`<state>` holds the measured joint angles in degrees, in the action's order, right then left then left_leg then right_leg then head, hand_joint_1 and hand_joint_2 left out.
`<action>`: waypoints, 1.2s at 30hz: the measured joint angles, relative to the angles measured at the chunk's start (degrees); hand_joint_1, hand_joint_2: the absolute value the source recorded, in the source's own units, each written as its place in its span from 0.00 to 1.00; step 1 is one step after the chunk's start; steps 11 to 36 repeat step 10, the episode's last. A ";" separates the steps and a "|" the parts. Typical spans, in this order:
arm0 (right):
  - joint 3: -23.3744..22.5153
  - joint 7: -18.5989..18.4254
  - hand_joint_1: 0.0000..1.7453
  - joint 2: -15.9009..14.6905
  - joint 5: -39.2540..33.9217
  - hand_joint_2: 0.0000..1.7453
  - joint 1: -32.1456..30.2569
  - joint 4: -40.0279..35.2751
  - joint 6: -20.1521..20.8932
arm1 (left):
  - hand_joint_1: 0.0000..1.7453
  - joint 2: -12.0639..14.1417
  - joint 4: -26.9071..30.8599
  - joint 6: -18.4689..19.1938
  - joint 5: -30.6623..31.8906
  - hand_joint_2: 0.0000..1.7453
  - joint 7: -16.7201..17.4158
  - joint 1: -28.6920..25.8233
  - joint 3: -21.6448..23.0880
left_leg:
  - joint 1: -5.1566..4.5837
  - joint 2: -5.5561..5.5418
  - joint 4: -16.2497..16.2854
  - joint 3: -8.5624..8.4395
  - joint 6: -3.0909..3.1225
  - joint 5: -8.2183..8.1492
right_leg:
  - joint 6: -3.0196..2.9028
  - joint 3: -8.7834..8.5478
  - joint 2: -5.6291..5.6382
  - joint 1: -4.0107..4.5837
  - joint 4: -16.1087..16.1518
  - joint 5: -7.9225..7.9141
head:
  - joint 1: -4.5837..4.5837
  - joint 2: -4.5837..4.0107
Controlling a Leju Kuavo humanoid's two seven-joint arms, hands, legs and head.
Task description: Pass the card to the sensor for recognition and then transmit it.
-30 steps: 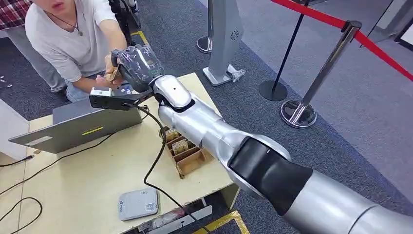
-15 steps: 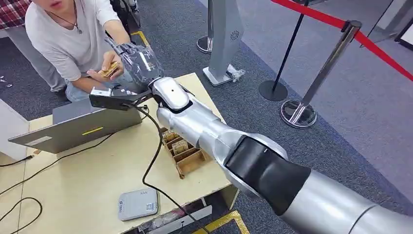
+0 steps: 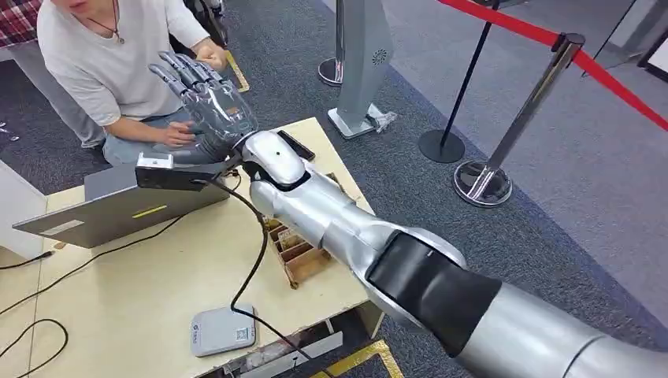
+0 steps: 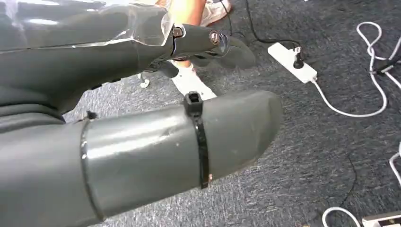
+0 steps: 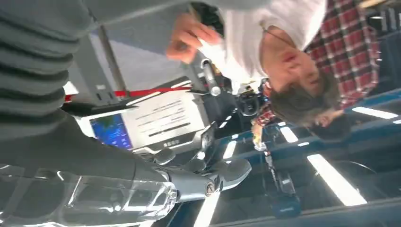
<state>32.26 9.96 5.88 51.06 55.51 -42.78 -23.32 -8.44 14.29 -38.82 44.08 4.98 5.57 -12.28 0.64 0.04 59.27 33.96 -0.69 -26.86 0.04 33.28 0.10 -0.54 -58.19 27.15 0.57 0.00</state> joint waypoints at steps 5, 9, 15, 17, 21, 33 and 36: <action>-0.04 0.90 0.00 -1.40 -0.94 0.00 -3.07 -5.72 0.57 | 0.00 0.00 -0.26 0.07 0.63 0.00 -0.31 -0.19 -0.57 | 0.00 -0.01 0.00 0.02 0.00 0.00 | 0.00 0.01 -0.01 0.00 0.02 0.00 | 0.00 0.00; -0.04 1.29 0.00 -2.93 -1.29 0.00 -5.89 -9.50 0.46 | 0.00 0.00 -0.28 0.09 1.22 0.00 0.18 -0.16 -0.57 | -0.01 0.00 0.00 0.01 0.00 0.00 | 0.01 0.01 0.00 0.00 0.03 0.00 | 0.00 0.00; -0.04 1.38 0.00 -3.30 -1.44 0.00 -6.68 -10.38 0.46 | 0.00 -0.02 -0.28 0.07 1.33 0.00 0.20 -0.16 -0.57 | -0.01 0.00 0.00 0.01 0.00 0.00 | 0.01 0.01 0.00 0.00 0.04 0.00 | 0.00 0.00; -0.04 1.38 0.00 -3.30 -1.44 0.00 -6.68 -10.38 0.46 | 0.00 -0.02 -0.28 0.07 1.33 0.00 0.20 -0.16 -0.57 | -0.01 0.00 0.00 0.01 0.00 0.00 | 0.01 0.01 0.00 0.00 0.04 0.00 | 0.00 0.00; -0.04 1.38 0.00 -3.30 -1.44 0.00 -6.68 -10.38 0.46 | 0.00 -0.02 -0.28 0.07 1.33 0.00 0.20 -0.16 -0.57 | -0.01 0.00 0.00 0.01 0.00 0.00 | 0.01 0.01 0.00 0.00 0.04 0.00 | 0.00 0.00; -0.04 1.38 0.00 -3.30 -1.44 0.00 -6.68 -10.38 0.46 | 0.00 -0.02 -0.28 0.07 1.33 0.00 0.20 -0.16 -0.57 | -0.01 0.00 0.00 0.01 0.00 0.00 | 0.01 0.01 0.00 0.00 0.04 0.00 | 0.00 0.00; -0.04 1.38 0.00 -3.30 -1.44 0.00 -6.68 -10.38 0.46 | 0.00 -0.02 -0.28 0.07 1.33 0.00 0.20 -0.16 -0.57 | -0.01 0.00 0.00 0.01 0.00 0.00 | 0.01 0.01 0.00 0.00 0.04 0.00 | 0.00 0.00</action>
